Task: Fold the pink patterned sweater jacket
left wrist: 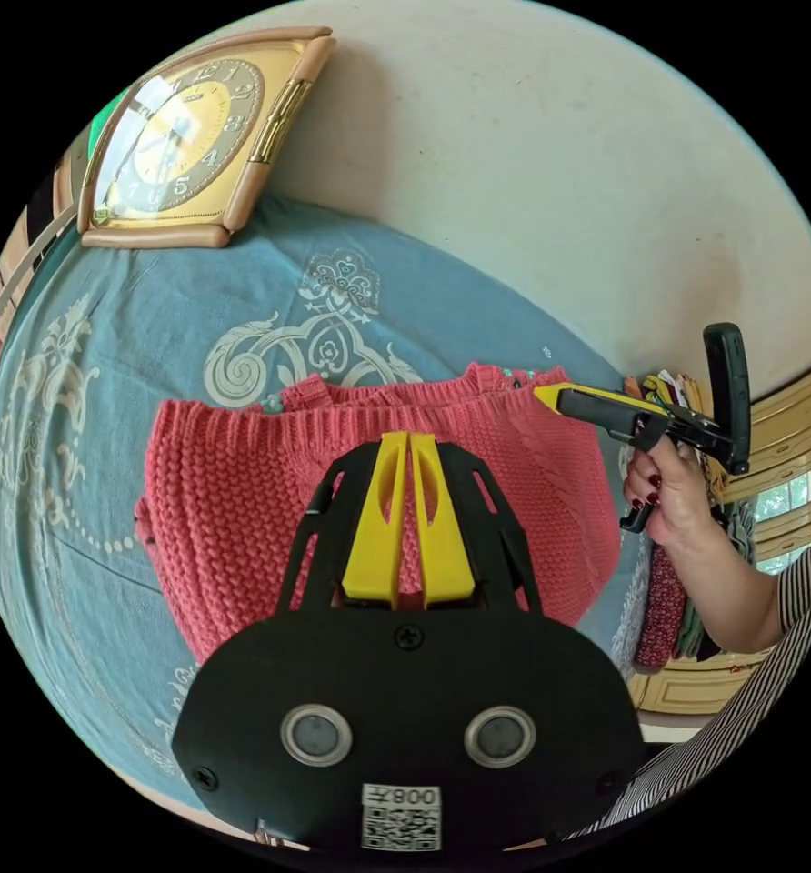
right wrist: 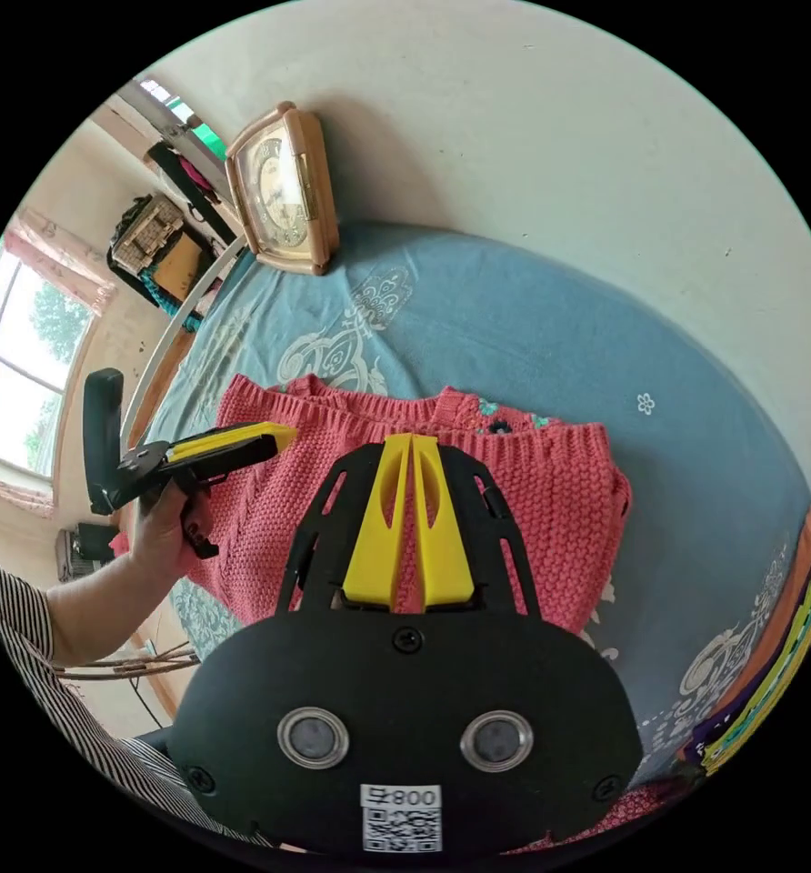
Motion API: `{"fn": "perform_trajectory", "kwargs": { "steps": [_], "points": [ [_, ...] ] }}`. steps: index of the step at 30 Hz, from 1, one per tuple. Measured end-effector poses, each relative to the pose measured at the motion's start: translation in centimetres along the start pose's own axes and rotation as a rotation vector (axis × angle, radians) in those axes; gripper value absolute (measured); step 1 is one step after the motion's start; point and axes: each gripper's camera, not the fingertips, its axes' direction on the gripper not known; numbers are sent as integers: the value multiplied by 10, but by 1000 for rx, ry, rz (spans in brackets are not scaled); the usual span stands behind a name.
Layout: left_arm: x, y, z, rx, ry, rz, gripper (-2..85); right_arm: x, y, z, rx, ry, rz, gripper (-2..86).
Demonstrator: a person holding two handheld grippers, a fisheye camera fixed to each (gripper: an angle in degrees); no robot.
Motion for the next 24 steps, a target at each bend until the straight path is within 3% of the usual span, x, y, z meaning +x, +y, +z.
{"fn": "perform_trajectory", "kwargs": {
  "steps": [2,4,13,19,24],
  "points": [
    [-7,11,14,-99,-45,-21,3,-16,-1,31,-120,32,-46,1],
    [-16,20,19,-87,-5,-25,3,-20,-3,53,-184,56,-61,1],
    [-58,84,-47,-30,67,-105,5,-38,-13,41,-155,42,-50,1],
    [-107,173,-96,-69,52,-335,13,-40,-4,17,-115,-75,1,2],
    [-165,255,-133,60,180,-668,57,-73,-6,14,-130,-209,-54,6]
  ]
}}
